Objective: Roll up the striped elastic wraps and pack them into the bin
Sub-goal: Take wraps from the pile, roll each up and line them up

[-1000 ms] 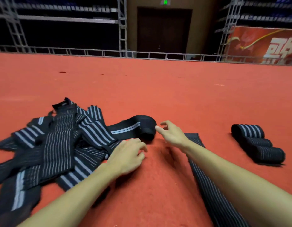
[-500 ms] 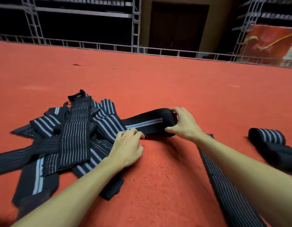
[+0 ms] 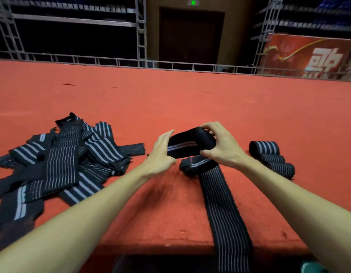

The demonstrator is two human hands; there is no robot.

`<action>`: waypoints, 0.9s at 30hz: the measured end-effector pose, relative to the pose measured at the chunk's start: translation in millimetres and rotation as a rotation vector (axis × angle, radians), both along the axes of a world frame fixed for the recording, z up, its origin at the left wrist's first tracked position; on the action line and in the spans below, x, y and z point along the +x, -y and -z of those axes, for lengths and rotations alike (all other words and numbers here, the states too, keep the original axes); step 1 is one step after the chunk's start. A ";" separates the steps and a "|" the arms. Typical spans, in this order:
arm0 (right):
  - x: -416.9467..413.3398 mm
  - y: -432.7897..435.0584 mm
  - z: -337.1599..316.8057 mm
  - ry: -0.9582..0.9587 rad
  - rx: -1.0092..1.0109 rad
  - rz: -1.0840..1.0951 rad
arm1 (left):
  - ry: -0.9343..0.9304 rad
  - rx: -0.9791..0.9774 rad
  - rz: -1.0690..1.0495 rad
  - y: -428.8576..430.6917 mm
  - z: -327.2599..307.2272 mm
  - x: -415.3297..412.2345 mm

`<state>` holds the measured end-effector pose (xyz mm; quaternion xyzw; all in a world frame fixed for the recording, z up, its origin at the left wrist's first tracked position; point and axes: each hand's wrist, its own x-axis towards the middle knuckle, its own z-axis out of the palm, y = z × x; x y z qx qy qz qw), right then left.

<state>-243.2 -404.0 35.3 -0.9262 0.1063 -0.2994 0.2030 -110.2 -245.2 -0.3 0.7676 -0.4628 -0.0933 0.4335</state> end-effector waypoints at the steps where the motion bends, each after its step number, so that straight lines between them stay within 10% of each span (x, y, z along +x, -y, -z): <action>1: -4.4 -1.7 -3.5 0.008 0.003 -0.053 | -0.032 -0.015 0.050 5.3 -5.7 -5.1; 18: -37.9 -7.5 -17.7 -0.080 -0.149 0.038 | -0.146 0.015 0.080 -28.0 -83.2 -27.8; 27: -77.8 -23.7 15.3 -0.522 -0.059 0.039 | -0.172 0.290 0.202 -47.4 -19.4 -49.9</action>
